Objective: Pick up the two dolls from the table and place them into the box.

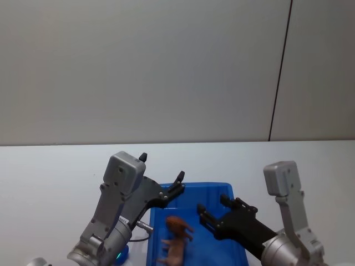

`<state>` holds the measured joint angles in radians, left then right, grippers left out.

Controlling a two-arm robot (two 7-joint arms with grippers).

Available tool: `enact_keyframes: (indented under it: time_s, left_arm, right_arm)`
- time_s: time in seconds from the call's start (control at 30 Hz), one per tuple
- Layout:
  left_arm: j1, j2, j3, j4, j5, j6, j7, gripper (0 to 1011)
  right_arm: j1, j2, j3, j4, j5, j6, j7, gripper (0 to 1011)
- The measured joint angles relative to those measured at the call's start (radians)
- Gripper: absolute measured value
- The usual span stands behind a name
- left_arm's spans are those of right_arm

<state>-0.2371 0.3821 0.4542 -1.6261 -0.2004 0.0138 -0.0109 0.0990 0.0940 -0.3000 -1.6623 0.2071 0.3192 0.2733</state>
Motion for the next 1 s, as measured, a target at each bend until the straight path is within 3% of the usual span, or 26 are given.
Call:
enact_keyframes:
  time_s: [0.1, 0.47, 1.0]
  left_arm:
    - [0.000, 0.000, 0.000, 0.000, 0.000, 0.000, 0.000, 1001]
    - [0.000, 0.000, 0.000, 0.000, 0.000, 0.000, 0.000, 1002]
    - [0.000, 0.000, 0.000, 0.000, 0.000, 0.000, 0.000, 1001]
  right_arm:
    - [0.004, -0.003, -0.001, 0.004, 0.001, 0.003, -0.001, 731]
    - [-0.007, 0.005, 0.004, -0.012, -0.002, -0.002, -0.053, 996]
    - [-0.091, 0.066, 0.034, -0.114, -0.037, -0.076, -0.185, 1001]
